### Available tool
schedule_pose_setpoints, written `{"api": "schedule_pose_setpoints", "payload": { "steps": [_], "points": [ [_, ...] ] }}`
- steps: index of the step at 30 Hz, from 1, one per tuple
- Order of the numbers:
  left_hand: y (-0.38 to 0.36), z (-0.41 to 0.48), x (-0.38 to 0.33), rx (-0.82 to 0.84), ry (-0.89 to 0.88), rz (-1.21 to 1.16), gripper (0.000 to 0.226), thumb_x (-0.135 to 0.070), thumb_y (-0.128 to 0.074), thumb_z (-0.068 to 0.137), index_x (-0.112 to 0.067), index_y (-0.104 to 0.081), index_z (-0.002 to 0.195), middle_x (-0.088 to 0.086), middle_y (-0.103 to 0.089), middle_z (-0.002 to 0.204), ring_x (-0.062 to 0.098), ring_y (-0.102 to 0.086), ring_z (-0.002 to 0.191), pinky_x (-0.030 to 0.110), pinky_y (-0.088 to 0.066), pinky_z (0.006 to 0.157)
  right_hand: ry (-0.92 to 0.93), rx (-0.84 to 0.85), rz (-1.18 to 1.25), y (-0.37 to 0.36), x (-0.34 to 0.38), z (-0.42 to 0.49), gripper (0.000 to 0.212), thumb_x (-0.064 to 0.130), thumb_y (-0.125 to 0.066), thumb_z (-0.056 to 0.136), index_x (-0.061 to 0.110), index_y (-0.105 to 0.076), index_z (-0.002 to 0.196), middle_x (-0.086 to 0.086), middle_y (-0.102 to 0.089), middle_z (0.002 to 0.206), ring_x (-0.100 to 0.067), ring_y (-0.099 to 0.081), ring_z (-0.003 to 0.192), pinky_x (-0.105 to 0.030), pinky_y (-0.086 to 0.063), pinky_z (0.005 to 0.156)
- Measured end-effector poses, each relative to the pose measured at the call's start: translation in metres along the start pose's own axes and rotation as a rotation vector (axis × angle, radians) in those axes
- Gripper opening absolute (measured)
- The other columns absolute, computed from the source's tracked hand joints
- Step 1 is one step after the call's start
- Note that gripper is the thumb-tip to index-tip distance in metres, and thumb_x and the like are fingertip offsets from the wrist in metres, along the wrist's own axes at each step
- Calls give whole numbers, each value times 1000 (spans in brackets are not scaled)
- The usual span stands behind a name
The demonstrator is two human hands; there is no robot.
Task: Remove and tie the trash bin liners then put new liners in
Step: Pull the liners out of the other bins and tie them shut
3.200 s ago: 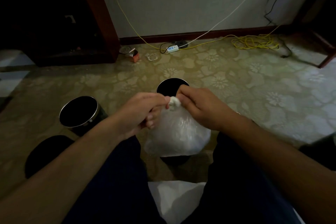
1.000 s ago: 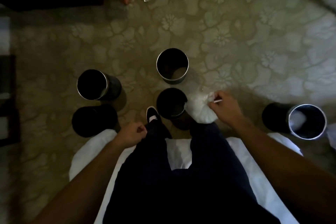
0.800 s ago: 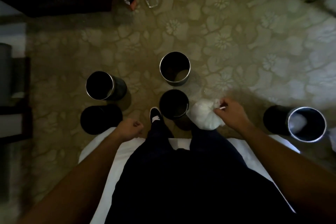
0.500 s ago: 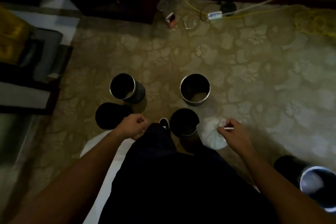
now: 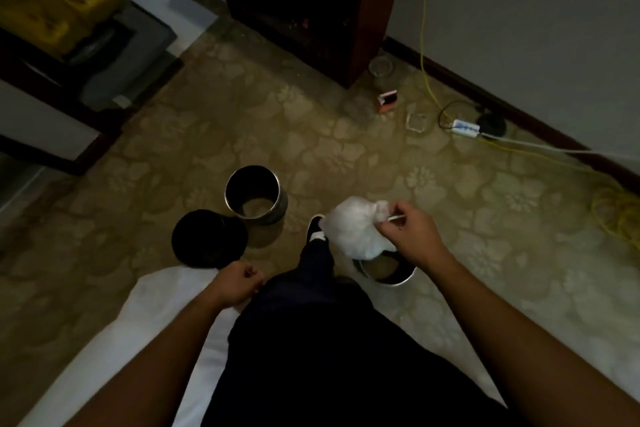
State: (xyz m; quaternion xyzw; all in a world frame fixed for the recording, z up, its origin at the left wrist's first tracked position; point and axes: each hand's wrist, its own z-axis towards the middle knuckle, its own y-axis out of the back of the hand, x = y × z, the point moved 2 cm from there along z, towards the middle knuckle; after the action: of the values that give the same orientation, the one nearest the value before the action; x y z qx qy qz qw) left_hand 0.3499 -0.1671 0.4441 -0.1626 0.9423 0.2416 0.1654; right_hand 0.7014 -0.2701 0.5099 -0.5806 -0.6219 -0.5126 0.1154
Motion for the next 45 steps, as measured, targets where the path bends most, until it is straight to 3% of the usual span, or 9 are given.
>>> {"api": "schedule_pose_setpoints", "payload": {
  "steps": [10,12,17,22,25,30,37,41,45],
  "points": [
    [156,119,-145,61,-246,210,25,-29,-60,93,-7,-67,85,13,-71,84,29,-67,84,38,-53,78,13,-4,-282,27,70,129,13,32,-72,90,25,-61,86,4,-69,87,-17,-68,81,-33,-54,76],
    [185,144,-172,33,-285,201,27,-36,-60,90,-12,-65,79,7,-71,78,26,-68,77,38,-54,75,-13,-5,-276,29,78,151,14,29,-72,91,31,-60,85,7,-68,84,-16,-67,81,-30,-50,75],
    [248,189,-240,-16,-315,39,13,-13,-59,96,-9,-65,85,1,-64,69,11,-56,58,29,-48,70,-35,19,-263,33,111,226,14,18,-75,88,25,-63,91,3,-71,88,-15,-67,83,-27,-47,75],
    [306,230,-269,-100,-235,-82,25,-1,-56,95,-14,-61,74,4,-62,69,-2,-55,45,14,-43,50,10,91,-201,26,156,336,14,14,-78,87,15,-64,89,3,-70,81,2,-64,72,-14,-46,66],
    [340,240,-268,-159,-122,-157,32,1,-52,94,-18,-57,70,1,-59,66,-7,-51,41,16,-43,51,58,210,-223,7,189,414,16,13,-78,86,19,-64,87,6,-70,78,5,-63,68,-28,-51,67],
    [368,253,-226,-233,111,-303,29,-23,-57,92,-21,-52,64,-7,-54,58,11,-49,56,29,-44,68,151,482,-219,-37,289,516,20,5,-74,89,21,-62,93,10,-67,79,-12,-65,75,-6,-46,61],
    [397,220,-206,-363,337,-637,20,-36,-66,80,-17,-63,73,2,-65,69,28,-66,67,29,-49,66,354,753,-267,-135,454,603,14,18,-76,89,18,-65,98,1,-71,90,-13,-68,84,-26,-50,71],
    [413,226,-198,-398,410,-809,23,-12,-63,90,-12,-60,67,3,-60,60,9,-54,45,20,-41,47,471,848,-244,-195,536,630,22,15,-77,88,16,-69,109,1,-73,96,-10,-69,90,-20,-51,74],
    [459,262,-172,-389,392,-878,19,-21,-65,86,-12,-61,70,0,-61,58,3,-51,39,16,-36,40,549,861,-298,-247,600,652,19,17,-74,91,17,-69,109,4,-72,94,-9,-68,89,-22,-53,75]
  ]
}}
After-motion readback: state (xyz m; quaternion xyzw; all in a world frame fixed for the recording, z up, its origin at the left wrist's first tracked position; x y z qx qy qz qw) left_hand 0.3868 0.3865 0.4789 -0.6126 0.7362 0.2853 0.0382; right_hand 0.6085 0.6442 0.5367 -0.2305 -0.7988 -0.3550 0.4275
